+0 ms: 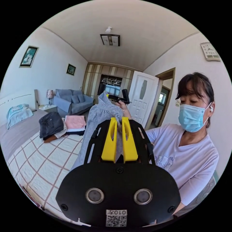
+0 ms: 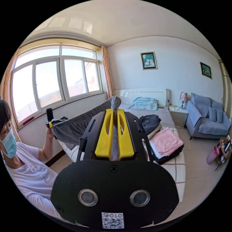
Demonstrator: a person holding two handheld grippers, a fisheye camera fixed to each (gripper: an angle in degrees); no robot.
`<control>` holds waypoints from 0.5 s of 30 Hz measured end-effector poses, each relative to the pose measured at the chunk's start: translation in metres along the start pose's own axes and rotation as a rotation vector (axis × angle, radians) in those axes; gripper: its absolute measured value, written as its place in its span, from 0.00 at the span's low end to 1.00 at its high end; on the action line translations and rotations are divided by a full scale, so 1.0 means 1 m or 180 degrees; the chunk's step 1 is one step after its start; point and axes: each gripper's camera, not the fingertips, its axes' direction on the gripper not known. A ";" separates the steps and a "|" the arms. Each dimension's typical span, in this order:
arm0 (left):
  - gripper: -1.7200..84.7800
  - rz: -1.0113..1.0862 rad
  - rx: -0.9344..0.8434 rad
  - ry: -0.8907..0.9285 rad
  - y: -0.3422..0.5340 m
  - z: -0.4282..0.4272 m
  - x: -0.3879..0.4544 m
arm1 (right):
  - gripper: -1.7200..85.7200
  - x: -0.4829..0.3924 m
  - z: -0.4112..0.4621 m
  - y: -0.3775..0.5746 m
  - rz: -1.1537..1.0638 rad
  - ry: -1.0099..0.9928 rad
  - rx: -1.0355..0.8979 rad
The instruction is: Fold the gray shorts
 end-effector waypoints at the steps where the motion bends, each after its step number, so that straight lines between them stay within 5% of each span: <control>1: 0.06 0.0089 0.0073 0.0085 -0.009 0.017 0.006 | 0.07 -0.002 -0.003 -0.014 -0.0029 0.0101 0.0001; 8: 0.05 -0.0040 0.0764 -0.0003 -0.014 0.081 0.009 | 0.07 -0.060 0.116 -0.185 -0.0927 0.0957 -0.0784; 15: 0.05 -0.0842 0.1159 -0.0761 0.137 0.069 -0.029 | 0.07 -0.153 0.376 -0.196 -0.1909 -0.0165 -0.1365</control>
